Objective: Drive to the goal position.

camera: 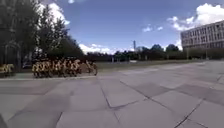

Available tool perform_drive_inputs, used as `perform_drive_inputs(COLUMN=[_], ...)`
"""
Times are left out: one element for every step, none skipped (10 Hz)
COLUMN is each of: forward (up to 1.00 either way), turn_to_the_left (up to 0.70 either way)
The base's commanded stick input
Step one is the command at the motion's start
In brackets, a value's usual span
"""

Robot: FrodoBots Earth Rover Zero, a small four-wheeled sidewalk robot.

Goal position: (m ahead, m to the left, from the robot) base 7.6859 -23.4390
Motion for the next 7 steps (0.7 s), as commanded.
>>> perform_drive_inputs(forward=[0.7, 0.7, 0.7, 0.7, 0.7, 0.7, 0.7], turn_to_the_left=[-0.35, -0.35, -0.35, -0.35, -0.35, -0.35, -0.35])
